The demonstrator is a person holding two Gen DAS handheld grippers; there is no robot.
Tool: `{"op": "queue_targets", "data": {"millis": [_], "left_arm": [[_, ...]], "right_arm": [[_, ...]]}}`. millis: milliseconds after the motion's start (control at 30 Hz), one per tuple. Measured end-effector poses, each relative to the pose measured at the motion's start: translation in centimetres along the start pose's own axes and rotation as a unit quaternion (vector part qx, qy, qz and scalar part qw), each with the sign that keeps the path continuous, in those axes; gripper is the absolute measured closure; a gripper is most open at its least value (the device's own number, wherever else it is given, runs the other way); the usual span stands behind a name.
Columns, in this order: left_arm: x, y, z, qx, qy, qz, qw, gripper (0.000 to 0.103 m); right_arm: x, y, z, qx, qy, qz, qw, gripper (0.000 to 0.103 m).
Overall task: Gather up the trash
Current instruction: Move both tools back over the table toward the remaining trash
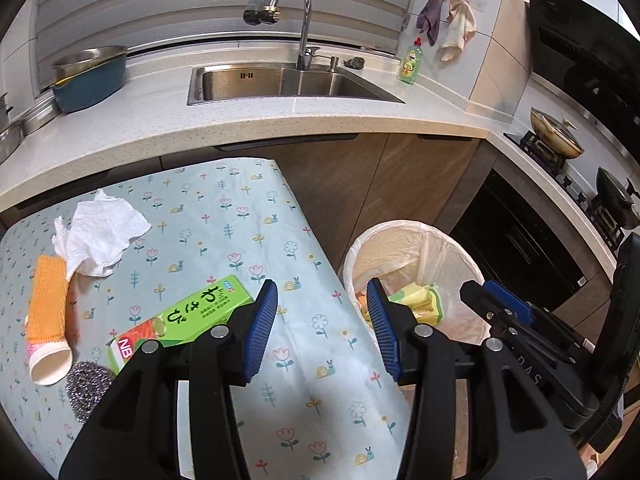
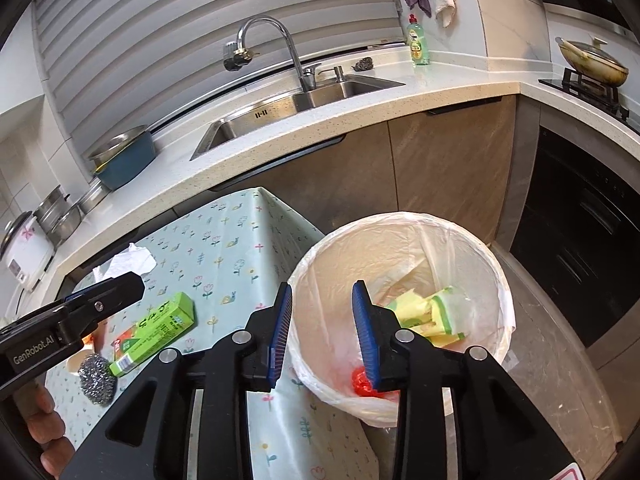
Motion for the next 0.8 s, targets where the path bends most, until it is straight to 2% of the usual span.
{"op": "queue_targets", "data": {"millis": [133,267,800], "left_arm": [[-1.4,0.1,1.0,0.008,0.006,0.011,0.9999,0.058],[-3.1,0.2,2.3,0.021,0.018,0.024,0.9993,0.052],[-12.6,-0.4,6.4,0.044,0.07,0.09,0.9925,0.051]], "right_arm": [[-1.7,0.2,0.4,0.003,0.009,0.011,1.0,0.068],[-3.7,0.2,0.8,0.005,0.021,0.022,1.0,0.066],[-12.8,-0.2,1.0,0.001,0.07,0.072,0.995,0.065]]}}
Point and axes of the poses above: each gripper's, at about its wrist camera, not at the fingertips, and z roughly against the way its jaws point, x to its right, y to its top, the point moved 1 cm from there along -z, roughly the way its jaws point, and after that the axes turned 12 degrees about z, right-handed, at the moved point
